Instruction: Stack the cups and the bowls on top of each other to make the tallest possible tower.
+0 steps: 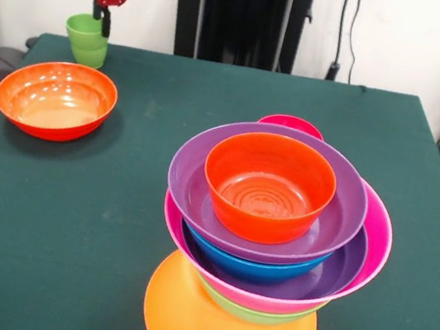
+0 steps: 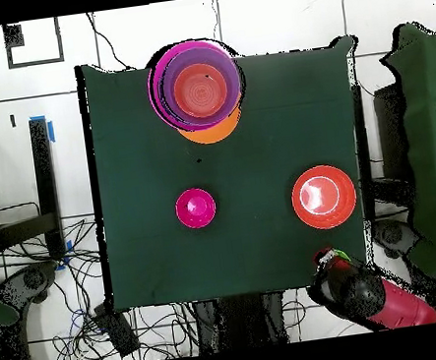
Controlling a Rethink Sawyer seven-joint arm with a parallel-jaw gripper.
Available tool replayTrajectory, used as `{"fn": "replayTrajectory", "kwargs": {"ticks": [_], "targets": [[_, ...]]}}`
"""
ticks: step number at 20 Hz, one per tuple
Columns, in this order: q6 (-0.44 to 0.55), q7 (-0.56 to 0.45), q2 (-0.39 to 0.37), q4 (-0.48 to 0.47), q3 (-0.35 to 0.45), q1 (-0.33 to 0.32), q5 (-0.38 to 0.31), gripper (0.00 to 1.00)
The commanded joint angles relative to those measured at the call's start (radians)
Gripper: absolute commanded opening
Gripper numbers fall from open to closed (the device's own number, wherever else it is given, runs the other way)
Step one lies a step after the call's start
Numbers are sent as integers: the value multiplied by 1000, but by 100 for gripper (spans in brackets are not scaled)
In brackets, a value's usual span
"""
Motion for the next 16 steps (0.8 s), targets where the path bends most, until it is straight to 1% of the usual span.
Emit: {"fn": "replayTrajectory", "kwargs": {"ticks": [1, 6, 10, 16], "targets": [[-24, 23, 43, -18, 114, 0, -47, 100], [-71, 29, 105, -46, 125, -26, -58, 100], [-75, 24, 123, -69, 123, -39, -65, 100], [-71, 11, 127, -94, 126, -68, -84, 100]]}}
